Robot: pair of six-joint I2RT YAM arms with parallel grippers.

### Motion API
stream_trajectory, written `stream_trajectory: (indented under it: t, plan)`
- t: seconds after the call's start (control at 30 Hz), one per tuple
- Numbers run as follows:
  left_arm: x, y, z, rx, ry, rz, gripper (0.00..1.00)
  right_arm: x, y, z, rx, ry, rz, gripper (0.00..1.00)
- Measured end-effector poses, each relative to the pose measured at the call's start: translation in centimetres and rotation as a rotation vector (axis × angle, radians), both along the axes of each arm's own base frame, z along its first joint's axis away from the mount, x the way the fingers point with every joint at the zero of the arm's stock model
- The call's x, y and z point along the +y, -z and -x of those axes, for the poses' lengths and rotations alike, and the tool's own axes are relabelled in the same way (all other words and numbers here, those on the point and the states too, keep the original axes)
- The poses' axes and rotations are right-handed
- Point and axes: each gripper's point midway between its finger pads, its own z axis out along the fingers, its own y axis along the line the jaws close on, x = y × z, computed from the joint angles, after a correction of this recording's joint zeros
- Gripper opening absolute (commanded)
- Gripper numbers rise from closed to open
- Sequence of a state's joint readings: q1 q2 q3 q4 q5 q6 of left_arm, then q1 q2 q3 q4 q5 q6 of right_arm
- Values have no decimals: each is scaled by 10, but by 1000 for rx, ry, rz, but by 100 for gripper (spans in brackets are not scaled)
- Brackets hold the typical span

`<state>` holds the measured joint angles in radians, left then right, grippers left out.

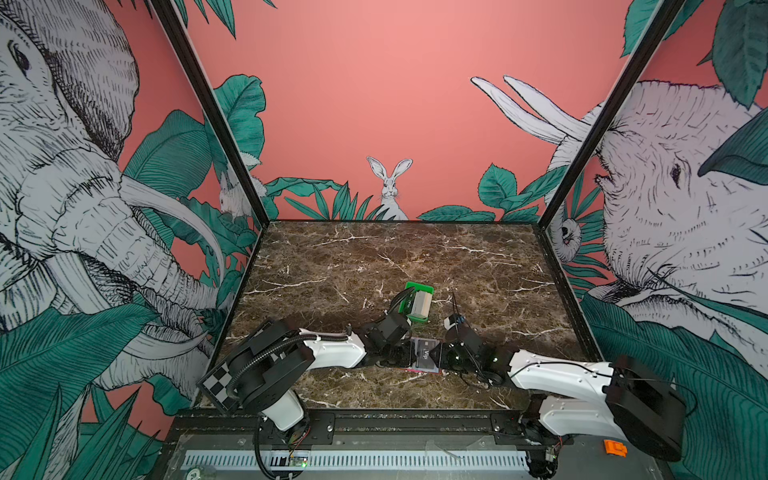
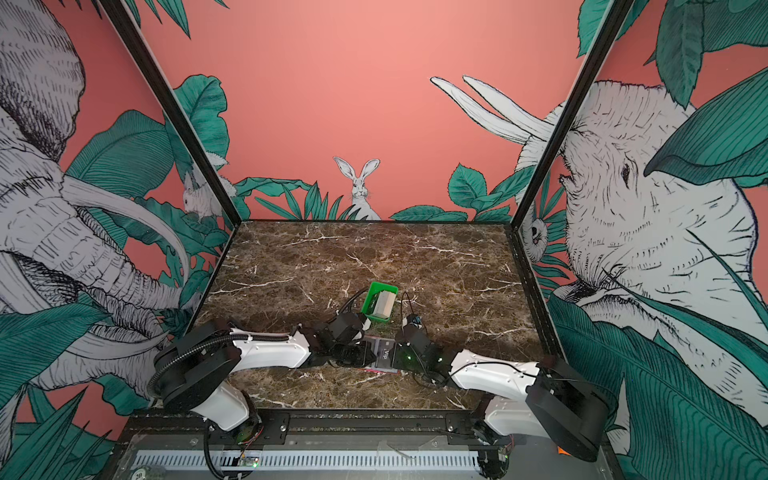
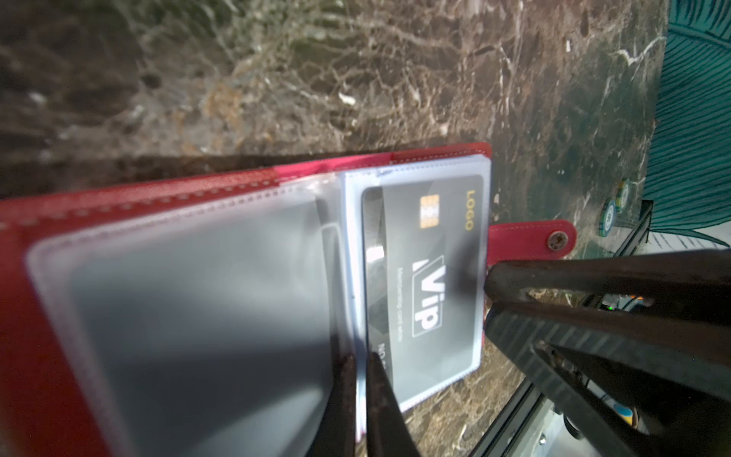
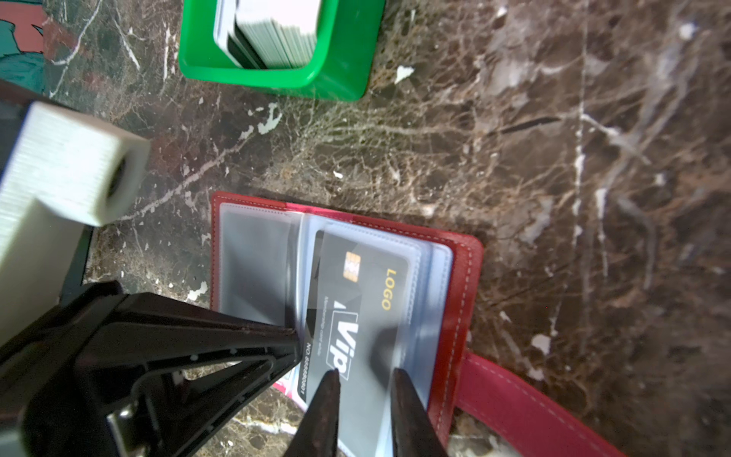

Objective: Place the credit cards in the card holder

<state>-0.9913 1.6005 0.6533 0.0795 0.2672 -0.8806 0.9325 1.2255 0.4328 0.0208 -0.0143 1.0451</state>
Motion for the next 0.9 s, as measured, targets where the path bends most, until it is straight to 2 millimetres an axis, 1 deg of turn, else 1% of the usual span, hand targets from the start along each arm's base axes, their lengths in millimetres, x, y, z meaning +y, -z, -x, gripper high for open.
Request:
stream_trajectory:
  t: [0.23,0.5,0.9]
  plan:
    - [0,0,0,1,-1,0,10,-2,-5,0,-14,5,-9,25]
    - [0,0,0,3,-5,1,9,-2,1,1,4,3,3,25]
    - [0,0,0,7,-10,2,9,-1,3,1,9,-1,0,25]
